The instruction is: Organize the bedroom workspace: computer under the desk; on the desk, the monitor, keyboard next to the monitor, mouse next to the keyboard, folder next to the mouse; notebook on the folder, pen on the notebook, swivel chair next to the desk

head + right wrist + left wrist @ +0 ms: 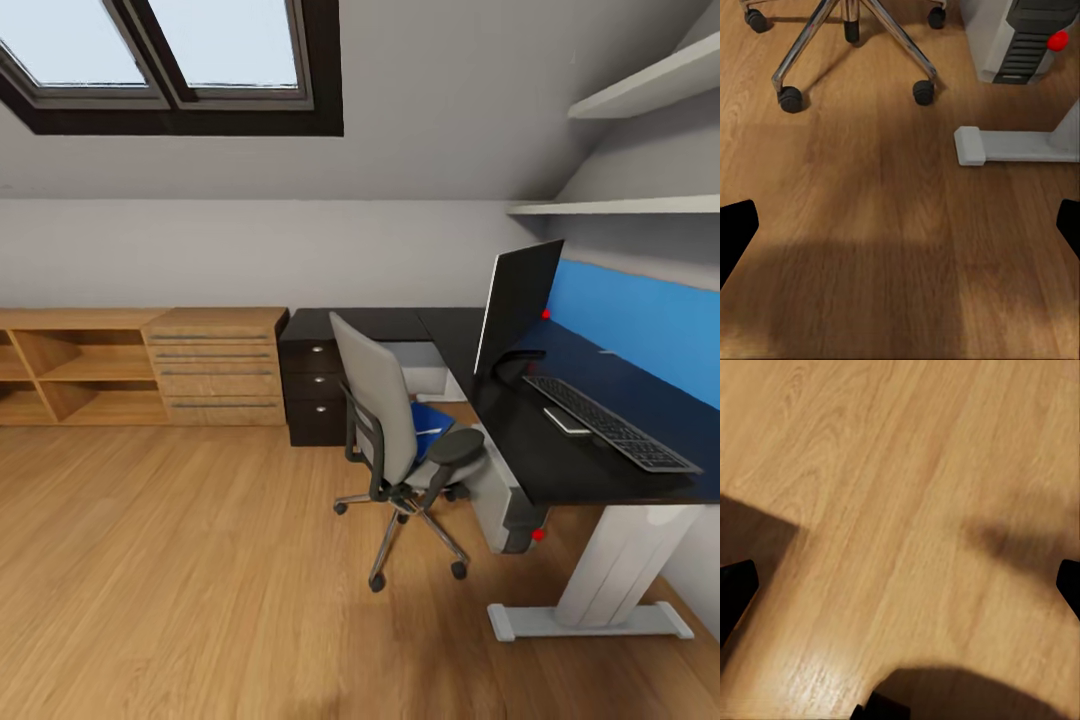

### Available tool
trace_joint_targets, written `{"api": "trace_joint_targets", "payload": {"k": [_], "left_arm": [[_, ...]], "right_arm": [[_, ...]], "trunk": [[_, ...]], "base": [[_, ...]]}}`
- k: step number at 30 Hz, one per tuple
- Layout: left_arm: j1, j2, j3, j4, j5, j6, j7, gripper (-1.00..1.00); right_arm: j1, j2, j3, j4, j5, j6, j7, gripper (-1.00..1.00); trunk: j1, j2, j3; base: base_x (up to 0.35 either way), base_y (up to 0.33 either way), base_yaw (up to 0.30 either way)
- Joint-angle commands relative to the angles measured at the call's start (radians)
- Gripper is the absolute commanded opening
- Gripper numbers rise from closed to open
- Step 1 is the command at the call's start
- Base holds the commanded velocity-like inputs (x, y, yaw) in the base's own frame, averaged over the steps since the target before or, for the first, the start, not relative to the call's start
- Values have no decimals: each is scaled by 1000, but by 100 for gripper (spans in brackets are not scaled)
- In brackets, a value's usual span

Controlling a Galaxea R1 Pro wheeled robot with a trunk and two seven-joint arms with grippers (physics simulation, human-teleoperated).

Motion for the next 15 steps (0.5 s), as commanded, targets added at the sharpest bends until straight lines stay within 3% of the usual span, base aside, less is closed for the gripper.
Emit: {"api": "trace_joint_targets", "payload": {"k": [1, 6, 9, 10, 12, 14, 15], "left_arm": [[0, -1, 3, -1, 3, -2, 0, 100], [0, 1, 10, -6, 8, -2, 3, 100], [0, 0, 10, -82, 9, 4, 3, 100], [-1, 1, 11, -192, 17, 44, 16, 100], [-1, -1, 11, -247, 20, 91, 35, 100], [-1, -3, 12, -360, 23, 215, 81, 100], [-3, -4, 11, -434, 24, 317, 105, 100]], "right_arm": [[-1, -1, 0, 2, 1, -4, -2, 100], [-1, -2, 2, 9, 1, -8, -2, 100], [-2, 2, 2, -5, 0, -7, -2, 100], [-9, 7, 1, -68, -3, 2, -2, 100], [-12, 12, 1, -103, -4, 13, -3, 100], [-28, 24, 0, -174, -5, 50, -7, 100], [-44, 34, 0, -221, -6, 87, -18, 100]], "trunk": [[4, -8, -4], [23, -43, -20], [35, -64, -29], [38, -71, -32], [46, -85, -39], [54, -99, -45], [58, -106, -48]], "base": [[0, 0, 0], [0, 0, 0], [0, 0, 0], [0, 0, 0], [0, 0, 0], [0, 0, 0], [0, 0, 0]]}}
